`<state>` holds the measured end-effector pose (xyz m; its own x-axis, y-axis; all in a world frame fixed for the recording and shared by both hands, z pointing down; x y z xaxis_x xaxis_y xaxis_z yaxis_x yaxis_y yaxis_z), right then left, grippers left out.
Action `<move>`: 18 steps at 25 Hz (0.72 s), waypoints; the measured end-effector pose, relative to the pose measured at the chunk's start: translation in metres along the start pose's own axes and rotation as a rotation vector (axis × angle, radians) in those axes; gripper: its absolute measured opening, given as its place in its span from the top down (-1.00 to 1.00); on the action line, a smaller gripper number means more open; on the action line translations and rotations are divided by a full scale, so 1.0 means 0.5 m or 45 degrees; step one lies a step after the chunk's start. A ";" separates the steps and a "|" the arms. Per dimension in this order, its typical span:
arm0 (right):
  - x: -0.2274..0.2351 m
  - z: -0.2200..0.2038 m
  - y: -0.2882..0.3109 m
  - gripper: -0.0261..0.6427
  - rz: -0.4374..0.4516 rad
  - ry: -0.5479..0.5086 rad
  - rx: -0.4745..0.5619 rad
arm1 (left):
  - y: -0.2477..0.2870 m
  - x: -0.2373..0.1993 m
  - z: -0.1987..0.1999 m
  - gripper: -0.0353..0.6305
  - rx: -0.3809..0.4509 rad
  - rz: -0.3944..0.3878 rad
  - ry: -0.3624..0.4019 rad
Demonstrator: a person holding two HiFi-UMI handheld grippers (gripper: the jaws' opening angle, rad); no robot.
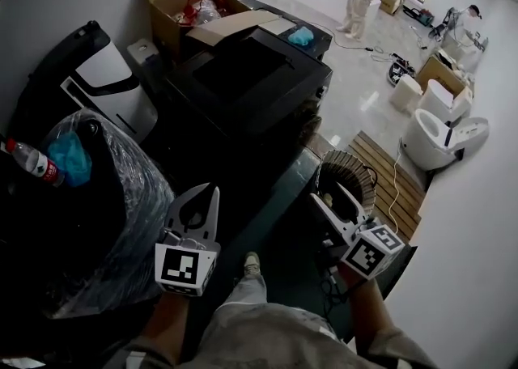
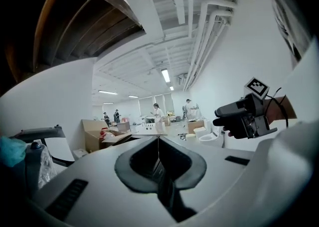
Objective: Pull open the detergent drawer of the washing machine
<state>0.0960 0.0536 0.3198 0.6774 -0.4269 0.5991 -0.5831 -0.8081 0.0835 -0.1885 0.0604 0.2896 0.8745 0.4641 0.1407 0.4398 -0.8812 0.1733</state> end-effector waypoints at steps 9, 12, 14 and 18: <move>0.105 -0.078 0.196 -0.10 -0.020 0.317 -0.091 | 0.125 -0.098 -0.087 0.84 -0.020 -0.017 -0.060; 0.138 -0.103 0.238 -0.11 -0.033 0.417 -0.106 | 0.156 -0.117 -0.107 0.84 -0.026 -0.023 -0.049; 0.160 -0.118 0.265 -0.12 -0.052 0.453 -0.108 | 0.175 -0.125 -0.126 0.84 -0.023 -0.028 -0.083; 0.211 -0.153 0.313 -0.13 -0.064 0.557 -0.105 | 0.212 -0.142 -0.153 0.84 -0.036 -0.031 -0.048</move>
<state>0.0421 -0.0867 0.4571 0.4626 -0.1617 0.8717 -0.6001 -0.7808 0.1736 -0.2194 -0.0591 0.3724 0.8710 0.4811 0.0994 0.4554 -0.8666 0.2039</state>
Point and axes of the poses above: the fingertips, and each gripper's own axes: y forward along the fingers, x to its right, z out of its top, the point moved 8 cm from there along -y, backward along the fingers, and after that the axes turned 1 degree about -y, right-handed, at the moved point
